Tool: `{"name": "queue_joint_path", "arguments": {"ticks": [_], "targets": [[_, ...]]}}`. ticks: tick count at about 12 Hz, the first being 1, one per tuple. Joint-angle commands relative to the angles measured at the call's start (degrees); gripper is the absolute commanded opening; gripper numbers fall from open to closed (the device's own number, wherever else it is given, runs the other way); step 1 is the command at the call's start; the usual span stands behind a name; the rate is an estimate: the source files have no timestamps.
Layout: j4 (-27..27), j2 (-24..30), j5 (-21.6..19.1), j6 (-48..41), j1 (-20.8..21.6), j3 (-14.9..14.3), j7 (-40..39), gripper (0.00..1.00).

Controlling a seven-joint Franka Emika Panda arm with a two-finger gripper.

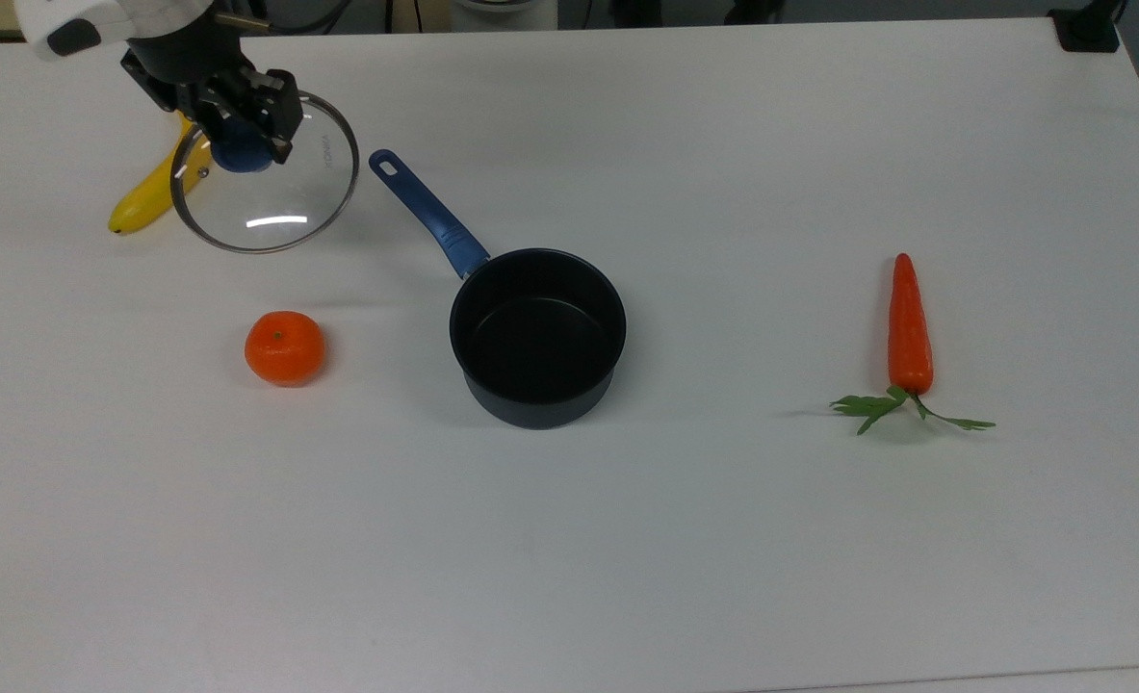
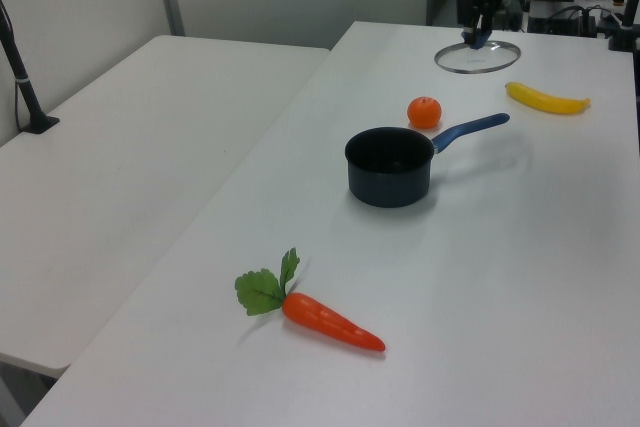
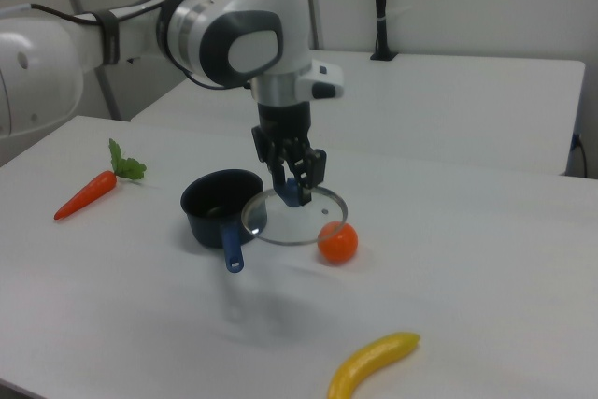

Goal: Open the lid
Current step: 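Lift the glass lid off the saucepan and carry it beside the banana, then lower the glass lid onto the table beside the tangerine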

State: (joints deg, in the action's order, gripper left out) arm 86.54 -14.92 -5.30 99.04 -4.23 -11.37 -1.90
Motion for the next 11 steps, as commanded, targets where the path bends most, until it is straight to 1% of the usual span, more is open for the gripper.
{"name": "queue_joint_path", "arguments": {"ticks": [1, 3, 5, 7, 8, 11], "targets": [[7.9, 3.1, 2.6, 3.2, -0.3, 0.0, -2.7, 0.35], [14.3, 4.5, 2.6, 10.0, -0.1, 0.1, -2.7, 0.35], [18.5, 4.7, 2.7, 16.4, -0.3, 0.0, -2.2, 0.35], [22.2, 4.5, 3.8, 21.3, -0.7, 0.0, -2.3, 0.35], [23.0, 4.0, 3.8, 22.9, -0.7, 0.1, -2.2, 0.35], [23.1, 2.6, 3.8, 23.7, -0.6, 0.1, -2.2, 0.35]]}}
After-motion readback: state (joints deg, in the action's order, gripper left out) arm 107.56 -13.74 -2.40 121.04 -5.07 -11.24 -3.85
